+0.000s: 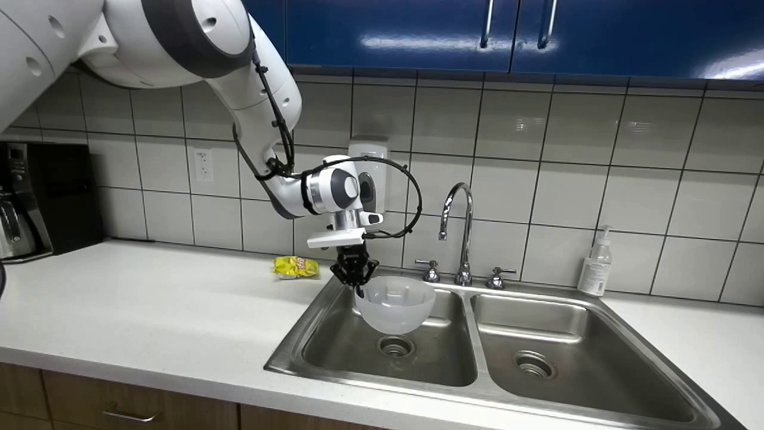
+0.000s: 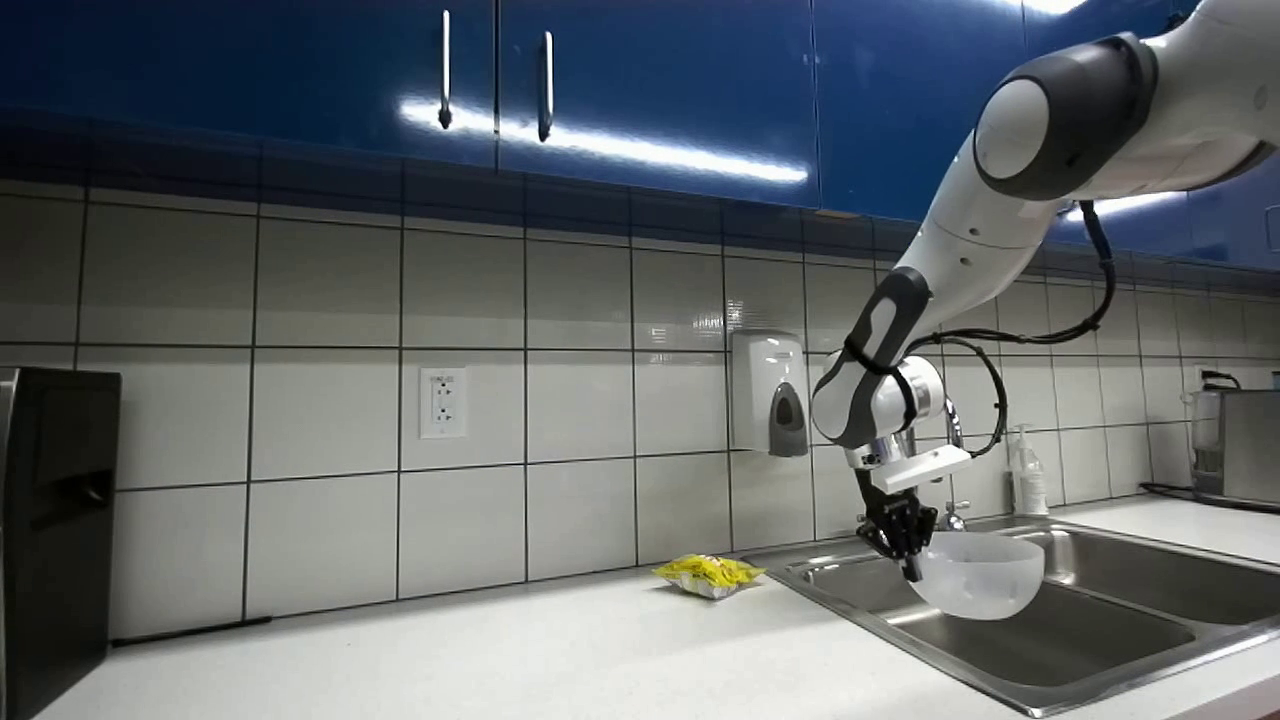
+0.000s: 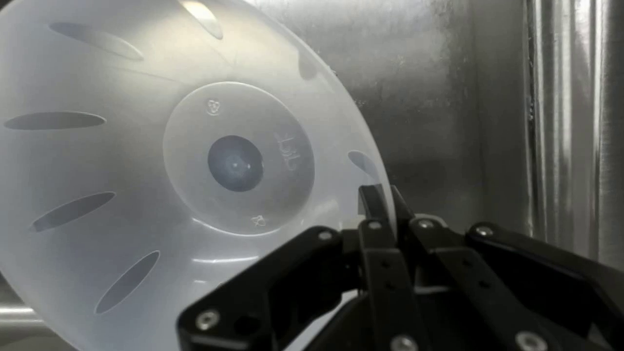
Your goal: Put the bowl in the sink on the left.
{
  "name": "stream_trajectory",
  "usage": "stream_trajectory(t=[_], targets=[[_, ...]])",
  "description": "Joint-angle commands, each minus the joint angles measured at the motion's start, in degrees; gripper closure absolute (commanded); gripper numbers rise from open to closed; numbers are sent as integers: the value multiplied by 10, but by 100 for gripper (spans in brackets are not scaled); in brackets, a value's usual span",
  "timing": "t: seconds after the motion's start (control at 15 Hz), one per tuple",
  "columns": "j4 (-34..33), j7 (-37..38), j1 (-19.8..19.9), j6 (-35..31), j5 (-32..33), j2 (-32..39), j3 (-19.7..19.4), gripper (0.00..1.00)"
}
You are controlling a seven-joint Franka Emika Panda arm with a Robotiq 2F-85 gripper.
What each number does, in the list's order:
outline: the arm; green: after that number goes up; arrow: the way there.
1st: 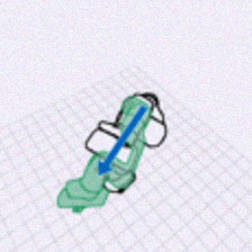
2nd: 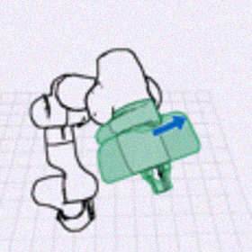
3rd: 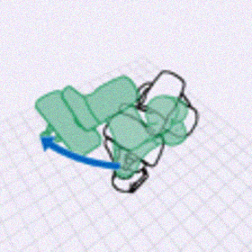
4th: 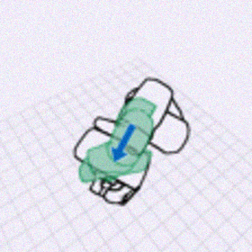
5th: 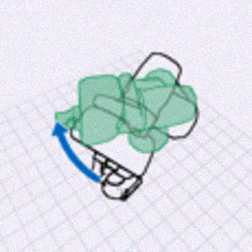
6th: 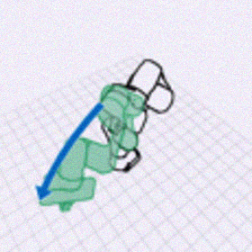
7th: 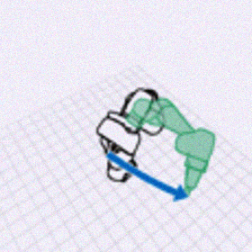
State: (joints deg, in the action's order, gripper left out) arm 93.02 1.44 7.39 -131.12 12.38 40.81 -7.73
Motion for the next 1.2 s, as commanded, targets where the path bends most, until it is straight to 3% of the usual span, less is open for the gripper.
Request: stream_trajectory(t=[0.0,1.13], targets=[[-38,-16,2,20,-7,28,-3,99],[-86,-10,15,20,-37,105,-3,99]])
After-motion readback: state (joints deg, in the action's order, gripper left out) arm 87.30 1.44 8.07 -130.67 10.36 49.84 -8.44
